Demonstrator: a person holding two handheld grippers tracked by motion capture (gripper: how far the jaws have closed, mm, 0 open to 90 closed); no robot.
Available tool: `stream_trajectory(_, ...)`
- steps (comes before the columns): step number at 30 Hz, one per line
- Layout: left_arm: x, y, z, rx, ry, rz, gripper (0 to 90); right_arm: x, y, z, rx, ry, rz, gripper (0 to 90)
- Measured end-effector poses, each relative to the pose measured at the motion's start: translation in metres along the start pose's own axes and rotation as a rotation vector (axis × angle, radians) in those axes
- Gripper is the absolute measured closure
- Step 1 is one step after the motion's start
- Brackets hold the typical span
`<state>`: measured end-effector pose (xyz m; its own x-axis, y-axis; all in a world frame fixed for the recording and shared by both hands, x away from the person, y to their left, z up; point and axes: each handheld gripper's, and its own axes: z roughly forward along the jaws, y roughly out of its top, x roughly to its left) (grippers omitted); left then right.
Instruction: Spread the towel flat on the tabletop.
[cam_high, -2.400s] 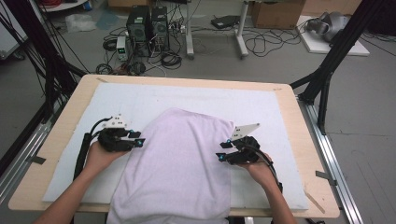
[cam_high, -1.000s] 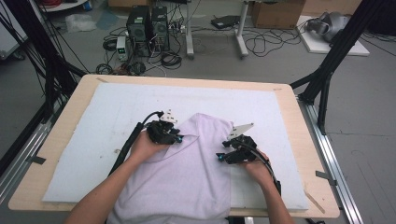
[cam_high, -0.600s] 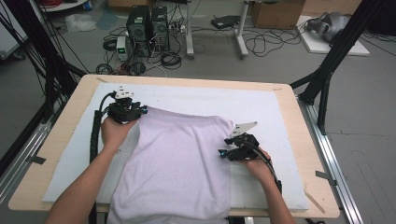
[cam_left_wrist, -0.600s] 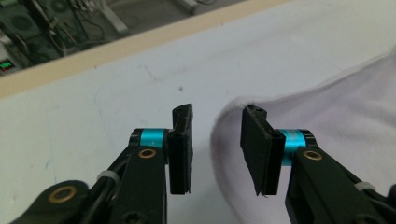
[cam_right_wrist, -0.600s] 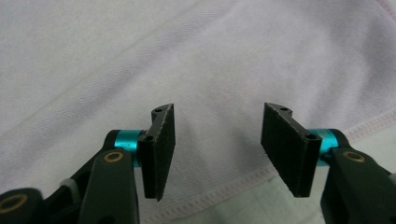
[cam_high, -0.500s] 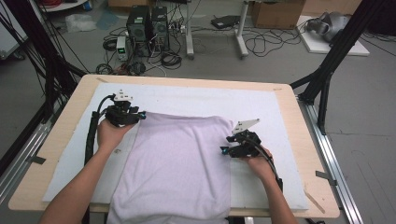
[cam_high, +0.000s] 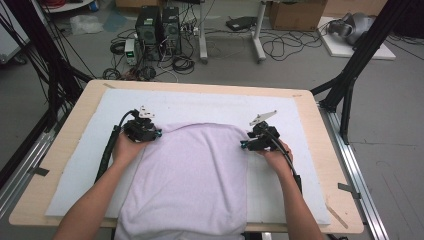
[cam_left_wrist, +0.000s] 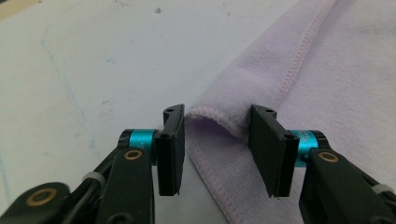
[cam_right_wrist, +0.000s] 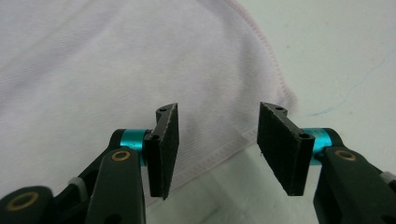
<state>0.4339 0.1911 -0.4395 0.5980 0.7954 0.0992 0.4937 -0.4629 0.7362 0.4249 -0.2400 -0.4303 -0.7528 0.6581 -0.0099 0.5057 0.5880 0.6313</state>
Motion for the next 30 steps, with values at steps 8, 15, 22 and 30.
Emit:
stream_trajectory(8,0.017,0.003,0.001,-0.033,0.048,-0.104,89.0,-0.016,0.014,0.012,0.017,0.034,0.014,83.8)
stream_trajectory(15,0.038,0.005,-0.007,-0.106,0.108,-0.226,90.0,-0.035,0.044,0.015,0.035,-0.075,-0.023,87.0)
stream_trajectory(22,0.051,0.0,-0.018,-0.067,0.036,-0.214,73.4,-0.039,0.049,0.021,0.011,-0.006,0.035,63.5)
stream_trajectory(30,0.03,0.008,-0.023,-0.061,-0.076,-0.144,58.9,-0.029,0.032,0.003,-0.061,0.057,0.075,49.3)
